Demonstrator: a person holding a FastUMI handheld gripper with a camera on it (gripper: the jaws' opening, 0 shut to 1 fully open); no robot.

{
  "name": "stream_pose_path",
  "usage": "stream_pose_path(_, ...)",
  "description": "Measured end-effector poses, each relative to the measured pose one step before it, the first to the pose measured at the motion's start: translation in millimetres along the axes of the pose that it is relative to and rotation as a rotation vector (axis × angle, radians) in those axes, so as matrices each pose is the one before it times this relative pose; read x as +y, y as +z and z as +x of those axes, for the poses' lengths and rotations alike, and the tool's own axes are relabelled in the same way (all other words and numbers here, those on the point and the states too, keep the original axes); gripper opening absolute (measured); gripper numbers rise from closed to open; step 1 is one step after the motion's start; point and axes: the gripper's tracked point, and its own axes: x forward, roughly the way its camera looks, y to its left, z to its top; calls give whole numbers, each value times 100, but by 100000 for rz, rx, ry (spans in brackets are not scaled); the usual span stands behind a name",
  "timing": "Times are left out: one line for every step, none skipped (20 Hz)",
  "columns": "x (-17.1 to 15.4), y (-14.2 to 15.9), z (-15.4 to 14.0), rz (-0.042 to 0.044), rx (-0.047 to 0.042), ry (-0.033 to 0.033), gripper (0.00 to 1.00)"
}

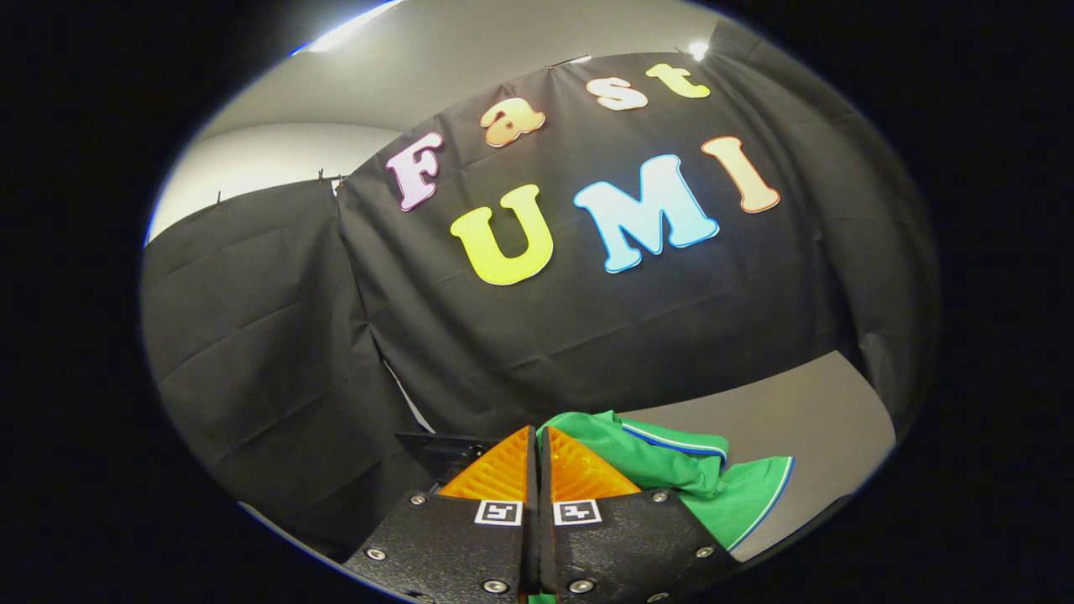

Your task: Put the clothes into the washing machine and then close the washing machine lid.

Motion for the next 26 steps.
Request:
stream_pose_path(941,-277,310,30,236,726,0)
stream_pose_path(884,-372,338,-75,-103,507,0)
stream_pose_path(888,-279,332,-148,129,645,0)
stream_pose_path(927,-341,379,120,349,669,0)
stream_pose_path(792,-386,444,125,235,662,0)
stream_pose_path(935,-381,370,74,388,690,0)
stream_pose_path(769,-220,412,34,1,580,0)
stream_pose_path(825,-235,349,-139,579,715,0)
stream_pose_path(793,-274,402,-161,34,695,0)
stream_pose_path(916,-231,391,-106,117,760,0)
stream_pose_path(925,-259,372,-203,422,959,0)
stream_pose_path(810,-254,382,-278,56,637,0)
stream_pose_path(846,-322,428,-345,628,699,0)
stream_pose_path(744,-341,415,-340,275,592,0)
stream_pose_path(702,-409,337,-219,476,597,0)
stream_pose_path(716,-381,331,-147,466,743,0)
stream_pose_path(715,-407,449,-85,464,514,0)
stream_pose_path(721,-574,450,-250,744,515,0)
stream_pose_path(565,-473,470,-75,712,489,0)
stream_pose_path(624,-681,484,106,848,680,0)
stream_pose_path(629,-625,540,161,750,536,0)
stream_pose_path(549,-756,460,-72,1021,464,0)
stream_pose_path(576,-658,589,-591,960,351,0)
stream_pose_path(462,-782,447,-990,923,-49,0)
stream_pose_path(332,-857,538,-964,980,-356,0)
stream_pose_path(432,-871,616,-296,927,-19,0)
